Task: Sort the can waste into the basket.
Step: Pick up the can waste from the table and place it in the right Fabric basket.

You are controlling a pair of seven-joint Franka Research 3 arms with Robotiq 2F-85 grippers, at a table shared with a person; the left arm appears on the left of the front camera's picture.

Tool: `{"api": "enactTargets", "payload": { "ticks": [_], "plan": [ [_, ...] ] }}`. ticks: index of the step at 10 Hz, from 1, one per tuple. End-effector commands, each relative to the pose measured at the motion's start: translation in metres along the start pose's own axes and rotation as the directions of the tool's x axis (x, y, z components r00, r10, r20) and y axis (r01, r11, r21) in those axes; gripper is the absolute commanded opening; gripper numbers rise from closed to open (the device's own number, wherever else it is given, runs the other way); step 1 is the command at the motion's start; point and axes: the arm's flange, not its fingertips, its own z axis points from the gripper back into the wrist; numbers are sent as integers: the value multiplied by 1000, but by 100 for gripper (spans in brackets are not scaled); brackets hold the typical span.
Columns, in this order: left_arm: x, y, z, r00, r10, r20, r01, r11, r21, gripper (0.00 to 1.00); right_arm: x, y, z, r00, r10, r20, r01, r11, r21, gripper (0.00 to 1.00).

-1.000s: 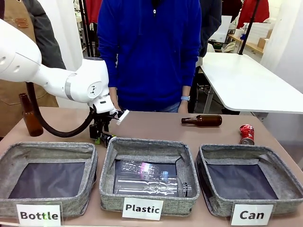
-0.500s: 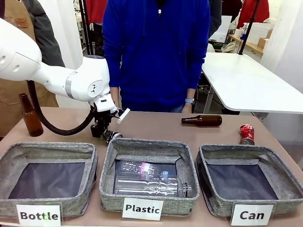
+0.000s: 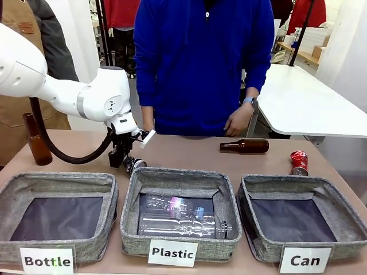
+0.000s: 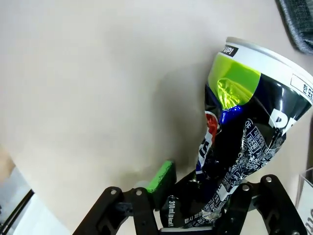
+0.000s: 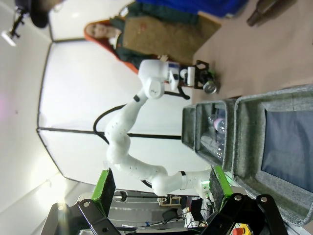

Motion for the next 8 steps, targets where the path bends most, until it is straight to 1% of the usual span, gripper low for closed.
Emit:
{"api": "enactTargets", "payload": {
  "ticks": [1, 2, 3, 4, 5, 6, 7, 8],
  "plan": [
    [-12, -23, 34, 996, 8, 91, -4, 999, -43, 0, -1, 2, 1, 1000, 22, -12, -22, 1000, -2, 100],
    [-24, -45, 65, 982, 46, 183, -33, 997, -72, 0, -1, 2, 1, 1000, 22, -12, -22, 1000, -2, 100],
    [-41, -77, 101, 957, 150, 249, -114, 982, -153, 0, -1, 2, 1, 1000, 22, -12, -22, 1000, -2, 100],
    [-51, -111, 130, 929, 116, 352, -66, 986, -150, 0, -1, 2, 1, 1000, 22, -12, -22, 1000, -2, 100],
    [-57, -152, 150, 913, 130, 388, -76, 986, -150, 0, -1, 2, 1, 1000, 22, -12, -22, 1000, -2, 100],
    [-59, -187, 158, 894, 195, 404, -158, 980, -124, 0, -1, 2, 1, 1000, 22, -12, -22, 1000, -2, 100],
    [-62, -232, 161, 899, 244, 364, -221, 970, -104, 0, -1, 2, 1, 1000, 22, -12, -22, 1000, -2, 100],
    [-69, -268, 157, 876, 323, 358, -327, 944, -52, 0, -1, 2, 1, 1000, 22, -12, -22, 1000, -2, 100]
  ]
}}
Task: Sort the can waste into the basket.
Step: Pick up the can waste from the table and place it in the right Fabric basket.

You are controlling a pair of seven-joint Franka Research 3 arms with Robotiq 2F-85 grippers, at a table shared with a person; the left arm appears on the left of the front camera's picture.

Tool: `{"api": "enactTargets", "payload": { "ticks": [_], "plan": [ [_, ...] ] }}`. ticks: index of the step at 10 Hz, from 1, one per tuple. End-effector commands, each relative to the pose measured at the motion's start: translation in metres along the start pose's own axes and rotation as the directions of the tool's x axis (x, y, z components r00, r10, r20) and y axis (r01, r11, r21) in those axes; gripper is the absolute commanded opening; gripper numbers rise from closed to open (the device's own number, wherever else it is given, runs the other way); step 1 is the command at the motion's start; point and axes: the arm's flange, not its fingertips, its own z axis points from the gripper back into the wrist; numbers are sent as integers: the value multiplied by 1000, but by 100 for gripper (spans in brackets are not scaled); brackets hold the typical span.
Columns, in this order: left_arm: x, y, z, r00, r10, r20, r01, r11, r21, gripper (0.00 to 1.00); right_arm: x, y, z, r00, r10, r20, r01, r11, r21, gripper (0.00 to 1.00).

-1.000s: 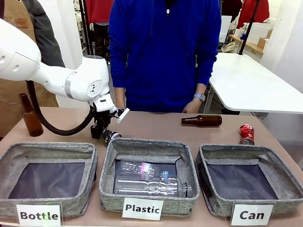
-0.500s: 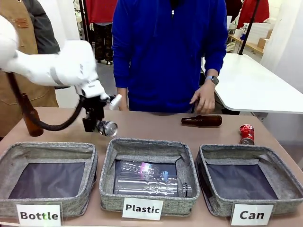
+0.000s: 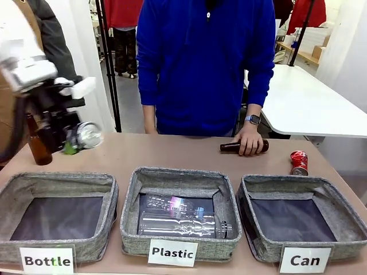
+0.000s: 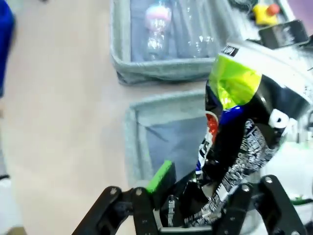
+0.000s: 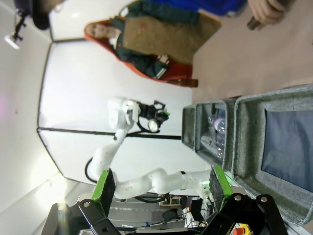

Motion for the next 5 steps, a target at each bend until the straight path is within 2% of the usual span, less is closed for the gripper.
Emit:
{"api": "enactTargets", "payload": {
  "ticks": [1, 2, 3, 5],
  "plan": [
    [-29, -64, -22, 990, 138, -8, -134, 975, 177, 0, -1, 2, 1, 1000, 22, -12, -22, 1000, -2, 100],
    [-40, -86, -24, 986, 163, 43, -169, 956, 239, 0, -1, 2, 1, 1000, 22, -12, -22, 1000, -2, 100],
    [-21, -35, -5, 998, 60, 6, -60, 996, 73, 0, -1, 2, 1, 1000, 22, -12, -22, 1000, -2, 100],
    [-21, -35, -5, 998, 60, 6, -60, 996, 73, 0, -1, 2, 1, 1000, 22, -12, -22, 1000, -2, 100]
  ]
}}
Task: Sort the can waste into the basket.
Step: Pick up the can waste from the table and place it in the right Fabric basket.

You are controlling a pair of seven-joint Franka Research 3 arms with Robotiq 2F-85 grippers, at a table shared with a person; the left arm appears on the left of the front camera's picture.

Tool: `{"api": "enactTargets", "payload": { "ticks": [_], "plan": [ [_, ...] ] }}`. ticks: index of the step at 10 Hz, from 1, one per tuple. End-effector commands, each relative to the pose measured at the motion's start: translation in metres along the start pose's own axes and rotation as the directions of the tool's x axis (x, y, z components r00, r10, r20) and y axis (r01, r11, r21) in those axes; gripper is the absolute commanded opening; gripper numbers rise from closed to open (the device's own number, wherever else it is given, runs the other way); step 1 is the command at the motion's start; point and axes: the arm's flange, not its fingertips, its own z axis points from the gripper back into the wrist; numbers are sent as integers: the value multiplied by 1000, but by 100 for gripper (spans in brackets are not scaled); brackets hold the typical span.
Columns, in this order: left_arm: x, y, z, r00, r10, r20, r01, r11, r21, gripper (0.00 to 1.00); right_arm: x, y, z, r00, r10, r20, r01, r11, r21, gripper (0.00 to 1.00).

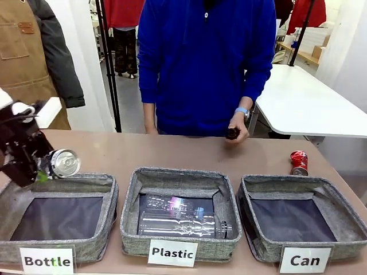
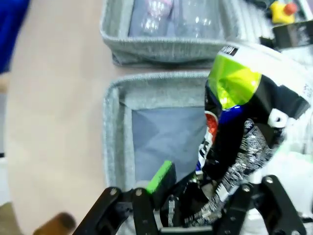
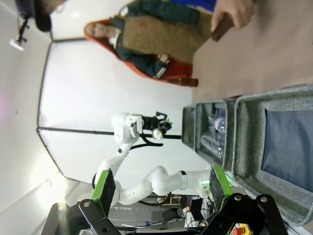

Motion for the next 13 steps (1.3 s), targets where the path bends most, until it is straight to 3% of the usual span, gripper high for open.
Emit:
{"api": "enactTargets", "payload": {
  "ticks": [1, 2, 3, 4, 6, 8, 10, 12, 13],
  "plan": [
    [5, 18, 8, 1000, -7, -9, 7, 999, -43, 0, -1, 2, 2, 1000, 22, -11, -22, 1000, -2, 100],
    [5, 18, 8, 1000, -7, -9, 7, 999, -43, 0, -1, 2, 2, 1000, 22, -11, -22, 1000, -2, 100],
    [8, 11, 0, 1000, -13, -2, 13, 1000, -19, 30, -1, 2, 2, 1000, 22, -11, -22, 1000, -2, 100],
    [42, 28, -20, 1000, -22, -7, 22, 999, -30, 30, -1, 2, 2, 1000, 22, -11, -22, 1000, -2, 100],
    [100, 35, -38, 996, 81, -44, -81, 997, -10, 30, -1, 2, 2, 1000, 22, -11, -22, 1000, -2, 100],
    [120, 37, -37, 998, 48, -44, -51, 996, -73, 30, -1, 2, 2, 1000, 22, -11, -22, 1000, -2, 100],
    [147, 17, -45, 996, 52, -76, -54, 998, -28, 30, -1, 2, 2, 1000, 22, -11, -22, 1000, -2, 100],
    [139, 17, -23, 995, 77, -62, -76, 997, 13, 30, -1, 2, 2, 1000, 22, -11, -22, 1000, -2, 100],
    [112, 12, -5, 990, 129, -48, -127, 990, 54, 30, -1, 2, 2, 1000, 22, -11, -22, 1000, -2, 100]
  ]
}}
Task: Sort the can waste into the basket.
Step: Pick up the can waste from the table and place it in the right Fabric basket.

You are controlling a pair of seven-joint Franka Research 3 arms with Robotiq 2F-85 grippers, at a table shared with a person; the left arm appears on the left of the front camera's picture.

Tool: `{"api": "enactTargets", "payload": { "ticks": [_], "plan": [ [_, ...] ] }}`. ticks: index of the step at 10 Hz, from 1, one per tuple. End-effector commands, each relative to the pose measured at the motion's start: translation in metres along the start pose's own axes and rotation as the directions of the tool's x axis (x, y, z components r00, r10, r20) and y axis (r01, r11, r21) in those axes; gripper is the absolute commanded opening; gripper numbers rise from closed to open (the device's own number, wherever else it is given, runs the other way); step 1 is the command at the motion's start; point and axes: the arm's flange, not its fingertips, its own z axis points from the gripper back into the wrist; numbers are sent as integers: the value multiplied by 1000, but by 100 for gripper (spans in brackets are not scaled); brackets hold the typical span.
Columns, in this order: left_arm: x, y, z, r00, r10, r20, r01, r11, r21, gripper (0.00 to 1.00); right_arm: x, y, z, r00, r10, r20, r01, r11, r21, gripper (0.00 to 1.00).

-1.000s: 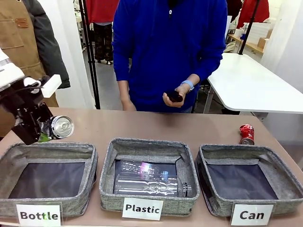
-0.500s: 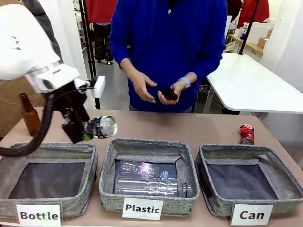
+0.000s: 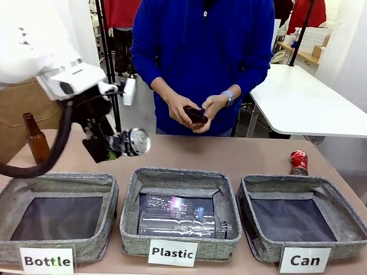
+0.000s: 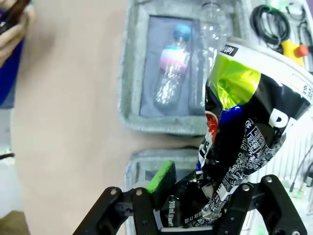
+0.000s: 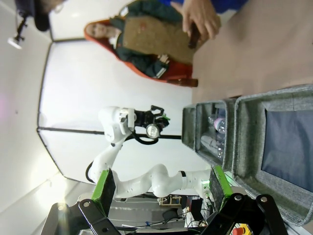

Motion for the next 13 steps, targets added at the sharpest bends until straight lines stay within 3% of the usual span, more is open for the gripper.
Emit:
{"api": "enactTargets", "payload": {
  "ticks": [1, 3, 4, 6, 9, 11, 13],
  "plan": [
    [-61, -12, 33, 994, 110, 16, -111, 991, 77, 30, -1, 2, 2, 1000, 22, -11, -22, 1000, -2, 100],
    [-135, -33, 61, 967, 237, 94, -248, 961, 121, 30, -1, 2, 2, 1000, 22, -11, -22, 1000, -2, 100],
    [-176, -46, 72, 959, 243, 144, -261, 957, 127, 30, -1, 2, 2, 1000, 22, -11, -22, 1000, -2, 100],
    [-251, -57, 90, 934, 316, 166, -339, 931, 136, 30, -1, 2, 2, 1000, 22, -11, -22, 1000, -2, 100],
    [-358, -80, 108, 837, 506, 209, -532, 842, 95, 30, -1, 2, 2, 1000, 22, -11, -22, 1000, -2, 100],
    [-383, -90, 108, 808, 528, 263, -566, 819, 96, 30, -1, 2, 2, 1000, 22, -11, -22, 1000, -2, 100],
    [-388, -85, 99, 802, 528, 280, -567, 819, 80, 30, -1, 2, 2, 1000, 22, -11, -22, 1000, -2, 100]
  ]
}}
